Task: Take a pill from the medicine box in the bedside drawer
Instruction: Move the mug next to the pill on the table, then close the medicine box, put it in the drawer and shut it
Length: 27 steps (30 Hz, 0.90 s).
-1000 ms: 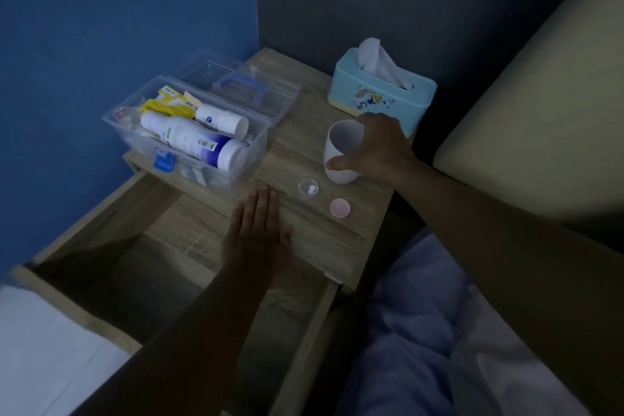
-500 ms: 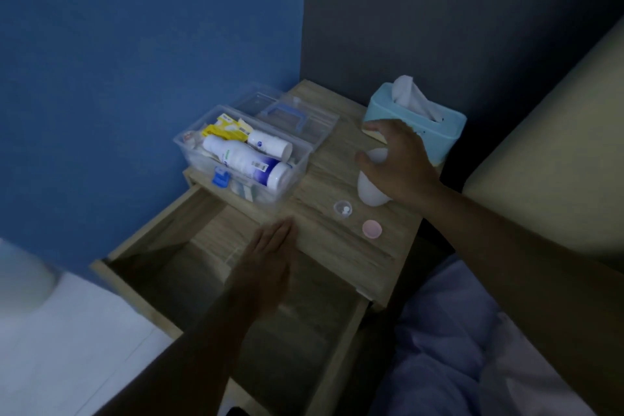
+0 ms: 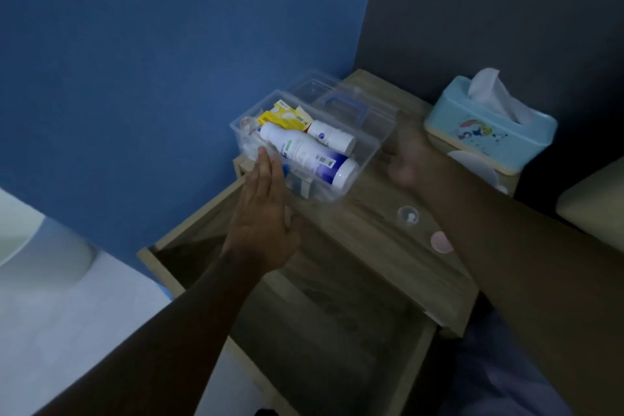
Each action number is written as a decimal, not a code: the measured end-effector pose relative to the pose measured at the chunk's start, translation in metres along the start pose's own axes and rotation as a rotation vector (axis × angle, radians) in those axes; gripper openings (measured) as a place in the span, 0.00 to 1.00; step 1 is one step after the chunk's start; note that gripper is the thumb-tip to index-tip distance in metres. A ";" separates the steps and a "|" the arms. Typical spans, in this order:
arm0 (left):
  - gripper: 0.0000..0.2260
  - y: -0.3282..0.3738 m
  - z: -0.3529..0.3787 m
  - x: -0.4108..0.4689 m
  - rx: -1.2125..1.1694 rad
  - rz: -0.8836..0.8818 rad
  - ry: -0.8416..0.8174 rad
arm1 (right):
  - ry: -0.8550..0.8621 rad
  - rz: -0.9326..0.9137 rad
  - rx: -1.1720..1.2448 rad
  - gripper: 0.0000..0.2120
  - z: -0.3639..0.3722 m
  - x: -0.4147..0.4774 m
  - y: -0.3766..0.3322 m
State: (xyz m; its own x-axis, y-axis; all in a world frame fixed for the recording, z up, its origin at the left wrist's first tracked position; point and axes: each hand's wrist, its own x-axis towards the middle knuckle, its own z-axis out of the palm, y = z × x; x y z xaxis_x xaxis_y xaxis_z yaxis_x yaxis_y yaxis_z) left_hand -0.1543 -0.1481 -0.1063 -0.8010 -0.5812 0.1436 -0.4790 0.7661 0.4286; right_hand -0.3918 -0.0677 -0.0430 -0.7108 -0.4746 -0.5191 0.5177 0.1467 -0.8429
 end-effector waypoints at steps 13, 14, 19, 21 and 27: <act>0.40 0.015 0.000 0.002 -0.125 -0.050 -0.052 | 0.182 -0.480 -0.307 0.30 0.015 -0.037 -0.029; 0.40 0.016 0.000 0.001 -0.133 -0.055 -0.051 | 0.186 -0.578 -0.391 0.24 0.015 -0.045 -0.020; 0.41 0.019 -0.003 -0.005 -0.197 -0.112 -0.065 | 0.040 -0.840 -0.671 0.13 0.004 -0.075 0.024; 0.39 0.017 -0.003 -0.007 -0.232 -0.152 -0.072 | -0.038 -0.894 -0.885 0.18 0.000 -0.082 0.043; 0.34 -0.003 -0.002 -0.004 -0.424 -0.244 0.028 | -0.005 -1.002 -1.224 0.21 0.006 -0.092 0.056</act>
State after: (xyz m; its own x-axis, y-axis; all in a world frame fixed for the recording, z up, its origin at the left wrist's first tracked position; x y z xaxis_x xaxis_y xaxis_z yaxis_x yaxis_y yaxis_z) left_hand -0.1489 -0.1482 -0.1063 -0.6708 -0.7415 0.0151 -0.4587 0.4307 0.7772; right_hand -0.2945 -0.0209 -0.0414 -0.5113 -0.8075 0.2940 -0.8254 0.3663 -0.4296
